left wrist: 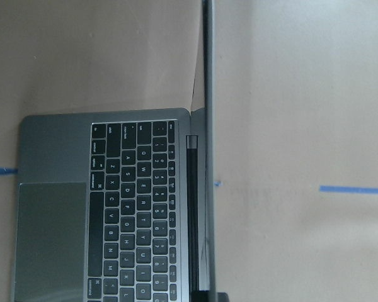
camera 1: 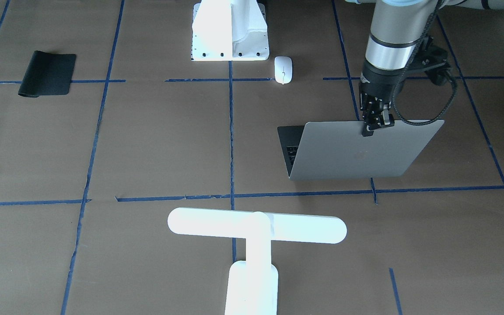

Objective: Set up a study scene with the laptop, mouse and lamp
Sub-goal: 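Slide the laptop with the left gripper toward the white lamp, centering it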

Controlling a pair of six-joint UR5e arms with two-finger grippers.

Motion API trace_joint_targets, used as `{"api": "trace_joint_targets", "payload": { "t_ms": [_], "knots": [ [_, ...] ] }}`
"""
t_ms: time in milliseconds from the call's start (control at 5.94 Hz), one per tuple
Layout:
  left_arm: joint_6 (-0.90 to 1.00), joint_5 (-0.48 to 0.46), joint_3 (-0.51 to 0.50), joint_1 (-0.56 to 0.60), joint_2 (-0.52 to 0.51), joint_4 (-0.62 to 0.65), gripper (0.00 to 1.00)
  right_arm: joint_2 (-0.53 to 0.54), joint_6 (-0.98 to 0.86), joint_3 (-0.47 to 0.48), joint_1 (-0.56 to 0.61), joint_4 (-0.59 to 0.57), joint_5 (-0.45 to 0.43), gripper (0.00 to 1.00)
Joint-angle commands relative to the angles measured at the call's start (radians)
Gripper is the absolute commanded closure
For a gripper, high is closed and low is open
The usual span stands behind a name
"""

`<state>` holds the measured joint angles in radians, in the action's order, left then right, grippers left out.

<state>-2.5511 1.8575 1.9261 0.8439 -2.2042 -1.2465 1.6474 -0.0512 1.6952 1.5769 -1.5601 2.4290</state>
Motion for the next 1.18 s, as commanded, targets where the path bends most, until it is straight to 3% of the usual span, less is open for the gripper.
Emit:
{"api": "trace_joint_targets", "payload": {
  "t_ms": [0, 673, 1010],
  "knots": [
    [-0.076, -0.001, -0.159, -0.038, -0.162, -0.011, 0.99, 0.0, -0.001, 0.0, 0.0, 0.0, -0.001, 0.0],
    [-0.242, -0.055, -0.511, -0.126, -0.438, -0.152, 0.99, -0.001, 0.001, -0.003, 0.0, 0.0, 0.001, 0.0],
    [-0.248, -0.057, -0.527, -0.138, -0.447, -0.165, 0.99, -0.001, -0.001, -0.005, 0.0, 0.0, 0.001, 0.0]
  ]
}}
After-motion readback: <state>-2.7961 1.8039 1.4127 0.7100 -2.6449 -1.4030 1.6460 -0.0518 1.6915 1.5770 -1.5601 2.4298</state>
